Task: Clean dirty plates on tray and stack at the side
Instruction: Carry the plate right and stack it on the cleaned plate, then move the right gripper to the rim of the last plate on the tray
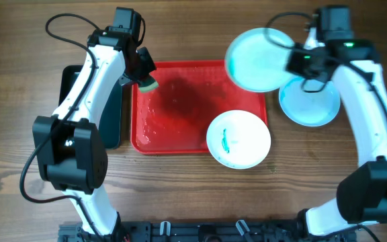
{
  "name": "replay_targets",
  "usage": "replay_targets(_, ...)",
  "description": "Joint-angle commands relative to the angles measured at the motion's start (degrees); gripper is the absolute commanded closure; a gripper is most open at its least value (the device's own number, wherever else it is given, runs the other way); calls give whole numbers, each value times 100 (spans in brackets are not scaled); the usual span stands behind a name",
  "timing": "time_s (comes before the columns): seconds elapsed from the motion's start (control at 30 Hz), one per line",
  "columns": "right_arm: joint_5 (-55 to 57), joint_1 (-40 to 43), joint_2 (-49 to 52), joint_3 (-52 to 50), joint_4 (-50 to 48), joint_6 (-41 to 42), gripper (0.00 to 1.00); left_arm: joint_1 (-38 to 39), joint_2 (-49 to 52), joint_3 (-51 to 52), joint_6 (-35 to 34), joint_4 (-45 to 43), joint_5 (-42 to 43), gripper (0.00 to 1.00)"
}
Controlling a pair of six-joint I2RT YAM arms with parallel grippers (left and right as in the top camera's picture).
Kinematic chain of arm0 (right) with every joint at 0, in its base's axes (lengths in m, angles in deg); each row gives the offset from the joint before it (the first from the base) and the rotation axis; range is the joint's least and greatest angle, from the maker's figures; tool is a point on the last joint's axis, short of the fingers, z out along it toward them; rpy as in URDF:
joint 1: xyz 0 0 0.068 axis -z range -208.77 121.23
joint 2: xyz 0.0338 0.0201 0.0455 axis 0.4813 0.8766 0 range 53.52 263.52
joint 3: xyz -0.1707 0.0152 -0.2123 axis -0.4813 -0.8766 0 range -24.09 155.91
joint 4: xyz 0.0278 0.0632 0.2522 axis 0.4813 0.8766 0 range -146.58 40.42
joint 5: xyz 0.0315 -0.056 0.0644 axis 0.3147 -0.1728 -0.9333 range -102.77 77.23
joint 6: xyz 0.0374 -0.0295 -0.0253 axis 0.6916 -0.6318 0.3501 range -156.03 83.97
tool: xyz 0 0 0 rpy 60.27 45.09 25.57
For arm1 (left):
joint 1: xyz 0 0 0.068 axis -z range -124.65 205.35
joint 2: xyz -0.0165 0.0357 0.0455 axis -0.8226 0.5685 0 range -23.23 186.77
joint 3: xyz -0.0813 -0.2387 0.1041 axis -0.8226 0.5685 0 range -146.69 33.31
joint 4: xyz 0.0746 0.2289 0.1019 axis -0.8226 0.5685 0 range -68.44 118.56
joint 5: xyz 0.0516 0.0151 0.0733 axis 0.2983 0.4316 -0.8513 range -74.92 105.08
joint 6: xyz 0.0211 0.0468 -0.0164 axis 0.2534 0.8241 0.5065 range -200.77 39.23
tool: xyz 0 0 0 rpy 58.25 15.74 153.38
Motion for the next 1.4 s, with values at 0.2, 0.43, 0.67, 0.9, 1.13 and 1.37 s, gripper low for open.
replay_targets(0.2,-170,2024,-52,-935,-232,407,96,138,39,37,-114,-39,48,96)
replay_targets(0.43,479,2227,-28,-2092,-1049,568,71,138,39,37,-109,-37,48,96)
replay_targets(0.67,-1486,1923,-98,-1364,-610,-494,30,138,39,37,-96,-44,48,96)
replay_targets(0.9,-1311,-39,-212,-1600,616,-800,36,138,39,37,-96,-39,48,96)
replay_targets(1.13,-968,-640,-212,-2839,476,-369,43,138,39,37,-96,-35,48,96)
replay_targets(1.37,-1014,-640,-212,-3305,-72,-358,68,138,39,37,-96,-37,48,96)
